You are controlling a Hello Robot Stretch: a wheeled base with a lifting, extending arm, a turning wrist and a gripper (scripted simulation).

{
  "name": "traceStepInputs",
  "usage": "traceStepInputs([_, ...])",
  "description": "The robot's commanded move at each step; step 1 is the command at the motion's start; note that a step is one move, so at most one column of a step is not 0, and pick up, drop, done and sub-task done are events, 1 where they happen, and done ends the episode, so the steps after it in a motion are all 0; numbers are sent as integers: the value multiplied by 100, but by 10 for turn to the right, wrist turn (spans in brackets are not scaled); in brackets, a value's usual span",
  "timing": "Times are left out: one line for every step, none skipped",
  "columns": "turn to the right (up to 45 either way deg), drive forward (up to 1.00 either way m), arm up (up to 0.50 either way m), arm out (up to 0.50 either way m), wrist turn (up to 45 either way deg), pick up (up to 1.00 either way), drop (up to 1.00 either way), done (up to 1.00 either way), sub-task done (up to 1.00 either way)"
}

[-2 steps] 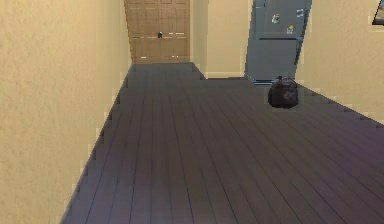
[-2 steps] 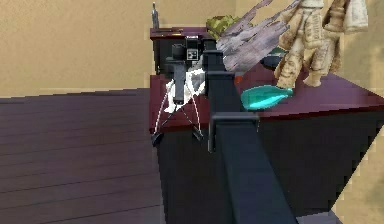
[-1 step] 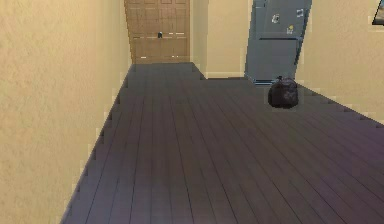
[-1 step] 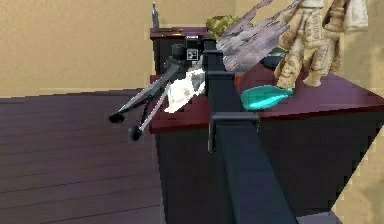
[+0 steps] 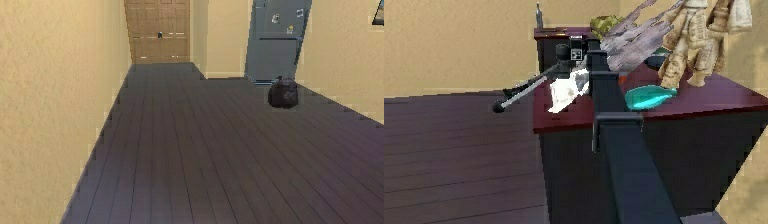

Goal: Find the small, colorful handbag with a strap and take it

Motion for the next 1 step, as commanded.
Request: traceStepInputs([0, 0, 0, 0, 450, 0, 0, 0, 0])
